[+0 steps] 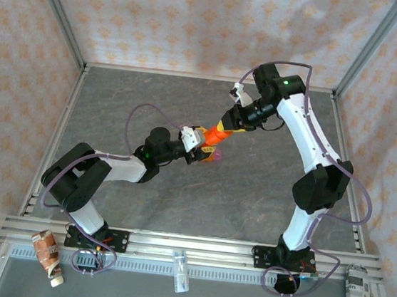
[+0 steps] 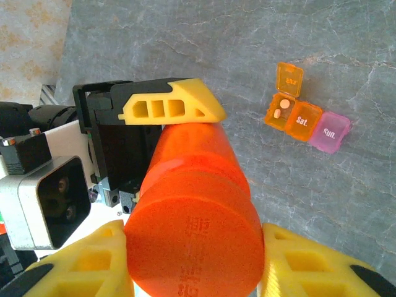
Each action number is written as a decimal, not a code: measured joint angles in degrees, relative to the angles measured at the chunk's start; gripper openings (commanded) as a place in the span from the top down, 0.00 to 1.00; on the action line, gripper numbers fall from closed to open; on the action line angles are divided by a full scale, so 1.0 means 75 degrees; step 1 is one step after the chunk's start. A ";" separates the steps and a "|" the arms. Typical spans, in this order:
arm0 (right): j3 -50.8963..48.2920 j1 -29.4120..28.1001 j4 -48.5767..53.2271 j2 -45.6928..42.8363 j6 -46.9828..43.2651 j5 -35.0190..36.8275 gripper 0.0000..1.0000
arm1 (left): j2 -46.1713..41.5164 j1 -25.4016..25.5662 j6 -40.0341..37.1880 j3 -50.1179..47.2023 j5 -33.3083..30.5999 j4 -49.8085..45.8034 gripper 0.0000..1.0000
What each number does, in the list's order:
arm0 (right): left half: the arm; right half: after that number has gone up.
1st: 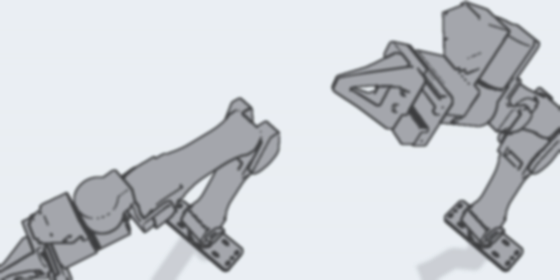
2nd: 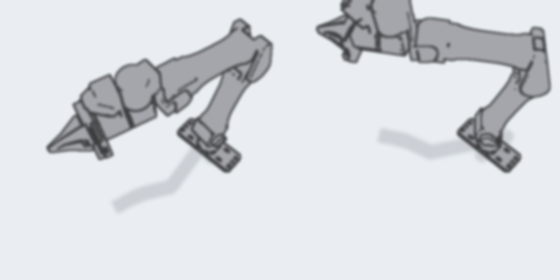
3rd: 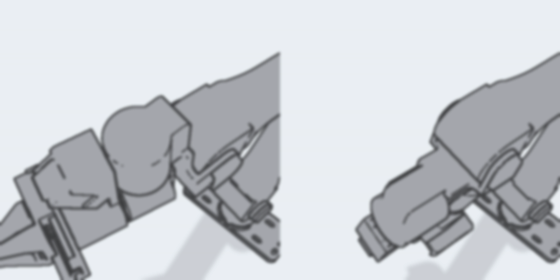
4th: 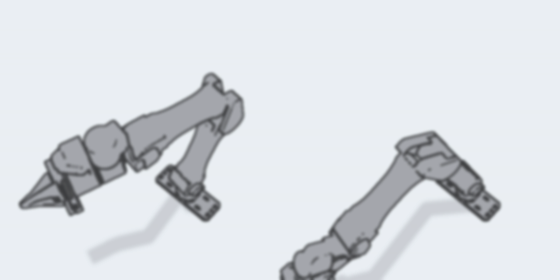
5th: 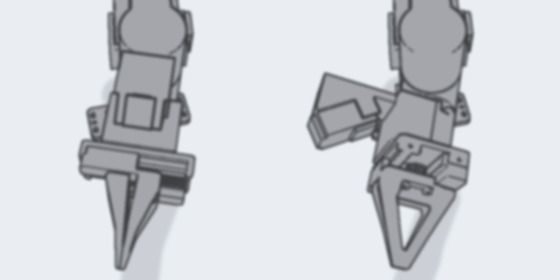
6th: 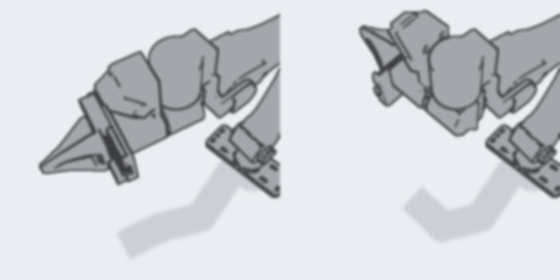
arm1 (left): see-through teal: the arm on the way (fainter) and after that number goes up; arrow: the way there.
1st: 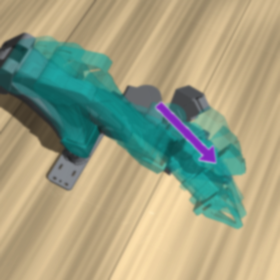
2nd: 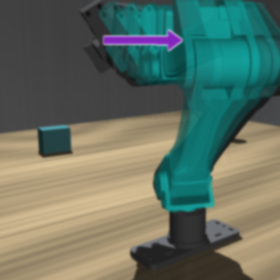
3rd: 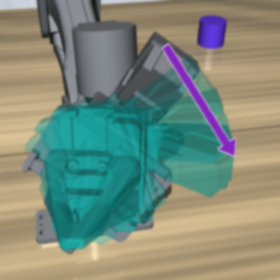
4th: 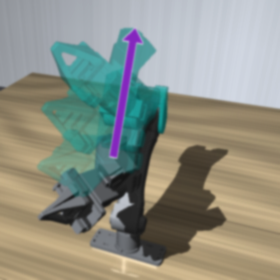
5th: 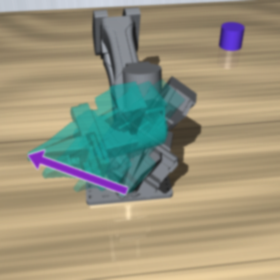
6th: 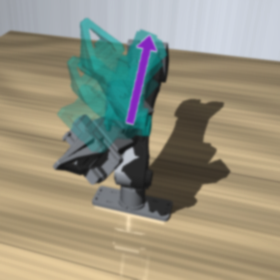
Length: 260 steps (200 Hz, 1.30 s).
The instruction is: Sort the pills into containers
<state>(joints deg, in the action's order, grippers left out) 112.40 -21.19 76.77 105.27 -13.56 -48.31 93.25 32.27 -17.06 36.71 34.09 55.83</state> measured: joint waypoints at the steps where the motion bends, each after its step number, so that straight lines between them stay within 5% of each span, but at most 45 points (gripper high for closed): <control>1: -0.0003 0.0000 -0.0006 0.0000 0.0000 -0.0006 0.66 | 0.0000 0.0000 0.0003 0.0000 0.0000 0.0000 1.00; 260: -0.0764 0.0096 -0.1046 -0.0055 0.1402 -0.0673 0.64 | -0.0029 0.0000 -0.0093 0.0102 -0.0356 -0.0280 1.00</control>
<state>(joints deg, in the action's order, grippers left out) 106.67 -20.47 68.93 104.86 -3.05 -53.36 93.03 32.27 -17.76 37.47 31.42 53.74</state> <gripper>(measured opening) 0.401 0.520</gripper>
